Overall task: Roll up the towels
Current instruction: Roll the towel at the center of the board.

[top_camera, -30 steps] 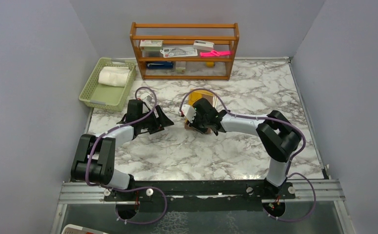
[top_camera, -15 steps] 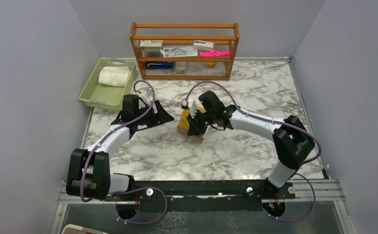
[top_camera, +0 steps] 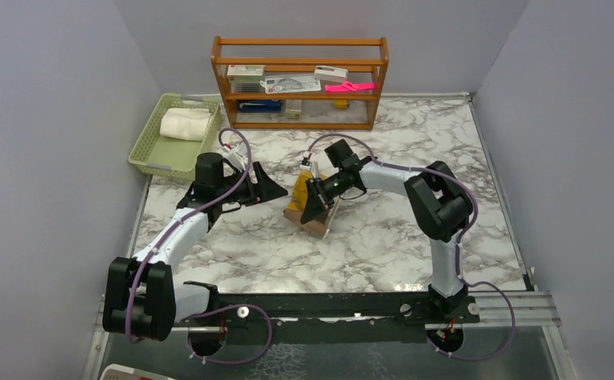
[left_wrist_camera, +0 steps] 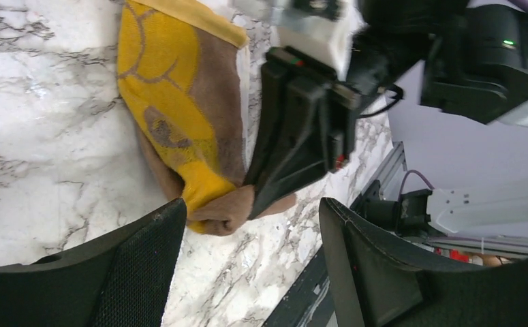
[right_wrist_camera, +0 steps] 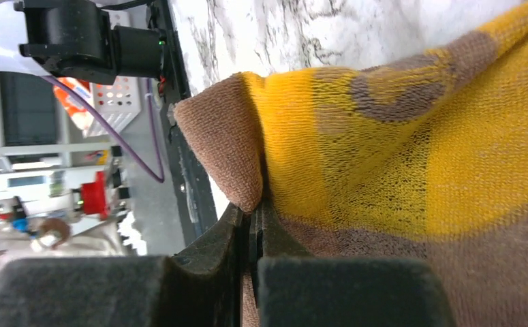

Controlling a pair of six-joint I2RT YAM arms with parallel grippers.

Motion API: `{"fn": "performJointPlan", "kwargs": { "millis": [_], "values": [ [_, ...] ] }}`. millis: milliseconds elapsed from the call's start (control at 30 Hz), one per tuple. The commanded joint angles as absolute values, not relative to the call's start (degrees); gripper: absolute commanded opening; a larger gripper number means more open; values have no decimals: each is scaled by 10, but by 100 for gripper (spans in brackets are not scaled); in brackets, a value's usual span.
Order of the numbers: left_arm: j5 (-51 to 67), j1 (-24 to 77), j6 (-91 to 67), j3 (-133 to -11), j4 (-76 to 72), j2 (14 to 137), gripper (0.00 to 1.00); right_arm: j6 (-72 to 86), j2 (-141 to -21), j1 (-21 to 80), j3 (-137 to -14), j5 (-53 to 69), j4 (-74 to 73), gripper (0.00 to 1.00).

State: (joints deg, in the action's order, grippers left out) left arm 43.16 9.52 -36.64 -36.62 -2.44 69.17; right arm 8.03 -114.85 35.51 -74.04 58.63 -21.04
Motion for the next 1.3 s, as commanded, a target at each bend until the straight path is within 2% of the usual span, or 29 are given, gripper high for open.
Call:
{"fn": "performJointPlan", "kwargs": {
  "millis": [0, 267, 600, 867, 1100, 1167, 1267],
  "values": [
    [482, 104, -385, -357, -61, 682, 74, 150, -1197, 341, -770, 681, -209, 1],
    [489, 153, -421, -339, -121, 703, 75, 193, -1288, 314, -794, 664, -216, 1],
    [431, 235, -438, -333, -171, 768, 75, 220, -1302, 311, -758, 685, -158, 1],
    [395, 242, -432, -348, -187, 841, 74, 250, -1328, 303, -748, 685, -143, 1],
    [327, 242, -446, -340, -258, 916, 74, 243, -1322, 303, -750, 675, -163, 1],
    [306, 241, -451, -341, -264, 927, 74, 240, -1314, 302, -747, 672, -163, 4],
    [278, 241, -455, -332, -265, 931, 73, 229, -1294, 300, -742, 634, -177, 19]
  ]
}}
